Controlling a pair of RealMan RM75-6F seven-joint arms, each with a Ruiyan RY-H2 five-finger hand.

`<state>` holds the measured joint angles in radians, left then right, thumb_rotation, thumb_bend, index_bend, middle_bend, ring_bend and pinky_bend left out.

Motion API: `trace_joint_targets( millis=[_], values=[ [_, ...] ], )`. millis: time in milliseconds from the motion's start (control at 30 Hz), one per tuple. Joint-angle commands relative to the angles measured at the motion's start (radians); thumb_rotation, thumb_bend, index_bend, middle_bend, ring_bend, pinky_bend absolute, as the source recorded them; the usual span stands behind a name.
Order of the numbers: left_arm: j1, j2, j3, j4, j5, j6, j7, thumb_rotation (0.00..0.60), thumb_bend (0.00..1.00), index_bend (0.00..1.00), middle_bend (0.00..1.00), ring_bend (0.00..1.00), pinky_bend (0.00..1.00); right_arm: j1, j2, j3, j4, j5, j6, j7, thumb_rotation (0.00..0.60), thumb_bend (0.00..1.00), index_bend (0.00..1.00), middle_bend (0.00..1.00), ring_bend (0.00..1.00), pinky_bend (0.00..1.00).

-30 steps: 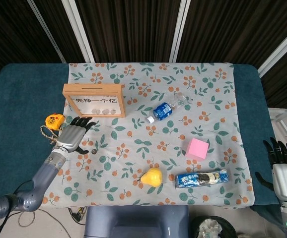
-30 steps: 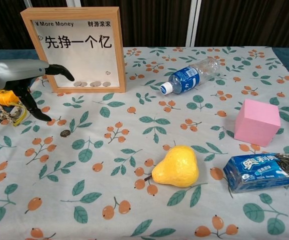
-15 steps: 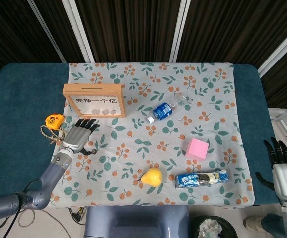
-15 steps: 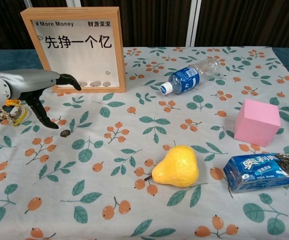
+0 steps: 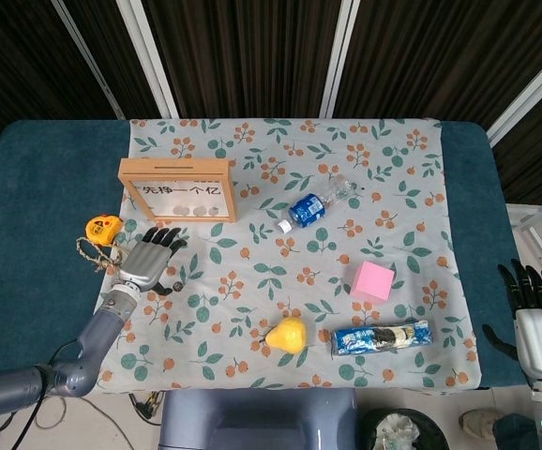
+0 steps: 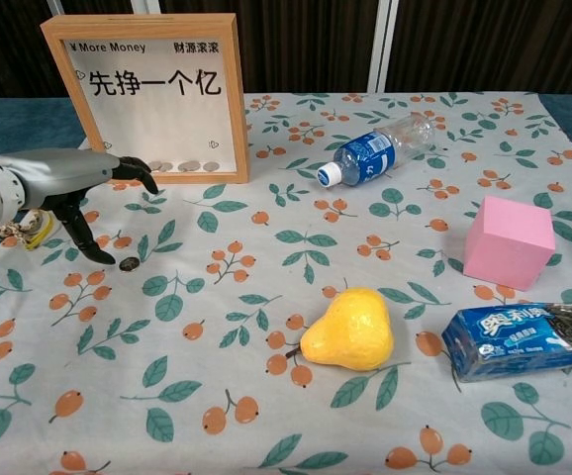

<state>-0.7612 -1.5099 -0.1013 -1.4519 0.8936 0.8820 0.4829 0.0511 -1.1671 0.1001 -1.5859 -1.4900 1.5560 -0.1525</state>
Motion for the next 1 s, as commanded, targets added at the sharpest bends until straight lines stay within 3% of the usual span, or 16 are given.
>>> trace_joint_targets(
  millis=[33, 567, 1000],
  values=[
    [-0.003, -0.007, 0.003, 0.009, -0.001, -0.001, 0.002, 0.6, 0.09, 0.21, 0.0, 0.0, 0.0, -0.001, 0.0, 0.002, 0.002, -0.003, 0.005, 0.005, 0.6, 0.3, 0.08, 0.0, 0.0, 0.0],
    [-0.021, -0.043, 0.002, 0.034, -0.002, 0.015, 0.029, 0.6, 0.09, 0.37, 0.0, 0.0, 0.0, -0.001, 0.001, 0.003, 0.002, 0.003, 0.003, 0.004, 0.6, 0.3, 0.08, 0.0, 0.0, 0.0],
    [-0.025, -0.056, 0.008, 0.048, -0.013, 0.016, 0.044, 0.6, 0.09, 0.37, 0.0, 0.0, 0.0, -0.002, 0.0, 0.004, 0.0, 0.005, 0.004, -0.006, 0.6, 0.3, 0.08, 0.0, 0.0, 0.0]
  ],
)
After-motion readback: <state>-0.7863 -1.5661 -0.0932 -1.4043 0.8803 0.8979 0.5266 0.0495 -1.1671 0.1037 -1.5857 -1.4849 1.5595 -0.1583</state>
